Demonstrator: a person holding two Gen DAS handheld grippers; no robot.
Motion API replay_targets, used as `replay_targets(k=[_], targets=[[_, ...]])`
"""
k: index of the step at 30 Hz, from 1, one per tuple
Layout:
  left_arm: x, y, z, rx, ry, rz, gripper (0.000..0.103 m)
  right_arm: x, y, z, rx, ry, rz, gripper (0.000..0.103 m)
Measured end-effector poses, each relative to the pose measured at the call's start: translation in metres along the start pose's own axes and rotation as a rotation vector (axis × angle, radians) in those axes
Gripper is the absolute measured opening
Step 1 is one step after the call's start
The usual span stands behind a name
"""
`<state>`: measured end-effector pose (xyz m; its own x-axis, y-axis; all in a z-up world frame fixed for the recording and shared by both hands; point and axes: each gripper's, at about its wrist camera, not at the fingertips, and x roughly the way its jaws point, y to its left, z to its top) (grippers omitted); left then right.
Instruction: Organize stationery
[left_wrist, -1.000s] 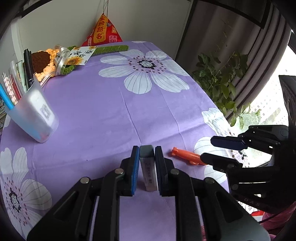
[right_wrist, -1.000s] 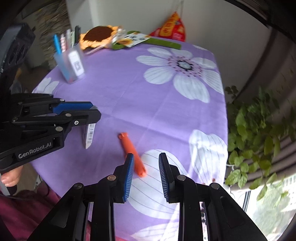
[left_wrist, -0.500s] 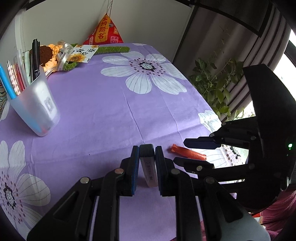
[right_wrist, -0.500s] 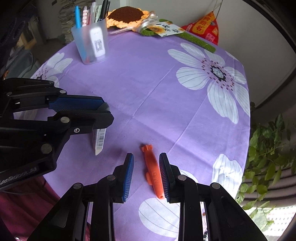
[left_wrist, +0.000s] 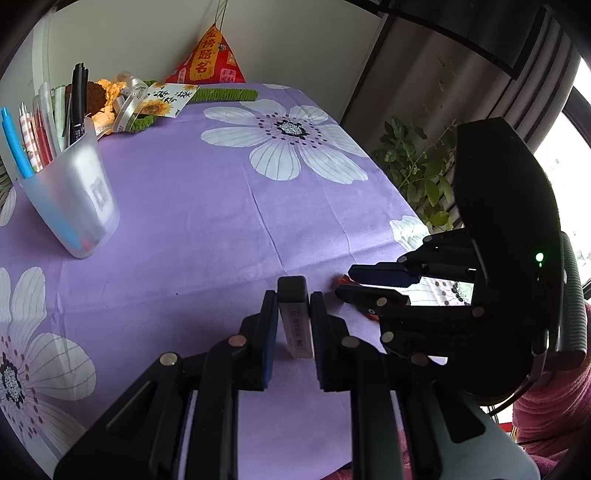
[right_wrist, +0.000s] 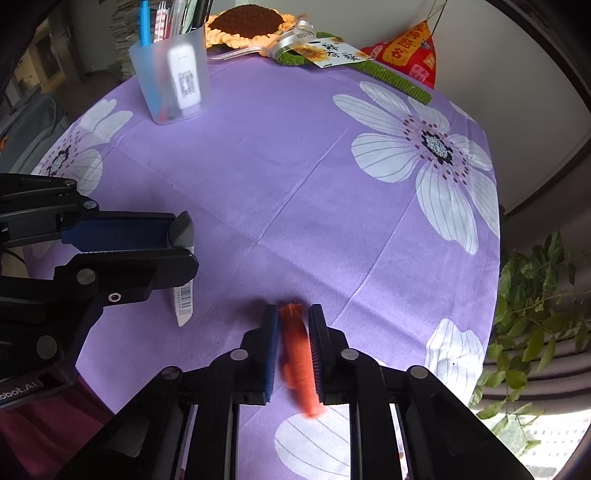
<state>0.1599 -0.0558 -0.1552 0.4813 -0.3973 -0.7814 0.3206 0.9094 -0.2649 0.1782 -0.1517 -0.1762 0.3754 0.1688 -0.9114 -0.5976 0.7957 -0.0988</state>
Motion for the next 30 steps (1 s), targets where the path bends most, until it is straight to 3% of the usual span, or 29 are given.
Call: replay_targets(k=[10, 21, 25, 30], targets=[[-0.011, 0.003, 0.003, 0.001, -0.029, 0.014, 0.015, -0.037, -0.017, -0.001, 0.101, -0.116, 0.021, 0.012], [0.016, 0.007, -0.002, 0.012, 0.05, 0.072, 0.016, -0.017, -0.001, -0.021, -0.015, 0.014, 0.007, 0.012], [0.025, 0.007, -0.002, 0.007, 0.072, 0.081, 0.026, -0.015, -0.001, -0.028, -0.02, 0.033, 0.01, 0.014], [0.031, 0.001, 0.0, 0.023, 0.086, 0.075, 0.03, -0.015, -0.005, -0.039, 0.004, 0.032, 0.017, 0.021]])
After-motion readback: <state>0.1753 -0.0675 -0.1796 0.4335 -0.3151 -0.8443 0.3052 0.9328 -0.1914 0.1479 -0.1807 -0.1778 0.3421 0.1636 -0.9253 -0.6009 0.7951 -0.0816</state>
